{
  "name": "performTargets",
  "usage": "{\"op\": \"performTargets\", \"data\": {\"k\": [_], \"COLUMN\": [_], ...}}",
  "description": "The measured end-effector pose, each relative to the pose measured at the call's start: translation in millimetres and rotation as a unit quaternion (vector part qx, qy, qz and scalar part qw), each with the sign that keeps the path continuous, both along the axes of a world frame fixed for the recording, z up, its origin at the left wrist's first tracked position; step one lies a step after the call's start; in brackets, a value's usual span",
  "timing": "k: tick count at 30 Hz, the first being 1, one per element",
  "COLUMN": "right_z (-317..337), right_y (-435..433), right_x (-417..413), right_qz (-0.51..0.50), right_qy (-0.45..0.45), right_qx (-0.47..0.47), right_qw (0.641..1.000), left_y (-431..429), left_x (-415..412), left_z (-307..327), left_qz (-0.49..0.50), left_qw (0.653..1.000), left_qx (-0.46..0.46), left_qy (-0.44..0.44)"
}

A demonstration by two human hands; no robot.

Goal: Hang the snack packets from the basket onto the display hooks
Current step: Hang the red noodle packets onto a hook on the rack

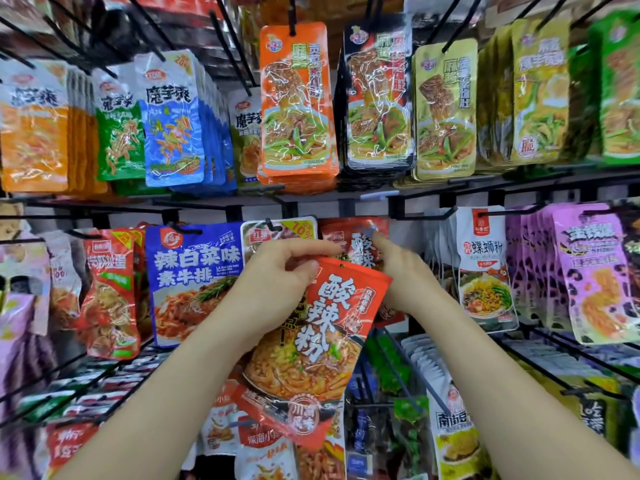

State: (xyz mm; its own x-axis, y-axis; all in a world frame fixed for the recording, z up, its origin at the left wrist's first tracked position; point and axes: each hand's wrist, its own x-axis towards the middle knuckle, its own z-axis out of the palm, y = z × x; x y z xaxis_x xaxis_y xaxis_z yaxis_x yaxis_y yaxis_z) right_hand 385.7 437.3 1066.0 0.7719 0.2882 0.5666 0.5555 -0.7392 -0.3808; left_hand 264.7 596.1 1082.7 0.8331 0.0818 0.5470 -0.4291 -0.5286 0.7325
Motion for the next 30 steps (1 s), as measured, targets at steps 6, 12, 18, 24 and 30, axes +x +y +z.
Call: {"op": "performTargets", "data": {"k": [6, 12, 18, 24, 30], "right_z": [1, -5, -7, 8, 14], "right_y": [-28, -39, -29, -26, -27], "right_x": [-40, -92, -78, -71, -74], "right_qz": [0.093, 0.283, 0.208, 0.137, 0.098], "right_qy": [0.086, 0.118, 0.003, -0.069, -0.08], "right_qx": [0.266, 0.37, 0.403, 0.363, 0.293], "right_qw": [0.956, 0.877, 0.892, 0.919, 0.948], "left_y": [-8, -23, -39, -44, -42], "left_x": [0, 8, 11, 23, 25], "left_z": [-3, -10, -10, -1, -2], "left_qz": [0.009, 0.017, 0.036, 0.068, 0.069], "left_qw": [0.997, 0.992, 0.982, 0.973, 0.973], "left_qx": [-0.039, -0.05, -0.013, 0.033, 0.044], "left_qy": [-0.062, -0.112, -0.183, -0.219, -0.216]}}
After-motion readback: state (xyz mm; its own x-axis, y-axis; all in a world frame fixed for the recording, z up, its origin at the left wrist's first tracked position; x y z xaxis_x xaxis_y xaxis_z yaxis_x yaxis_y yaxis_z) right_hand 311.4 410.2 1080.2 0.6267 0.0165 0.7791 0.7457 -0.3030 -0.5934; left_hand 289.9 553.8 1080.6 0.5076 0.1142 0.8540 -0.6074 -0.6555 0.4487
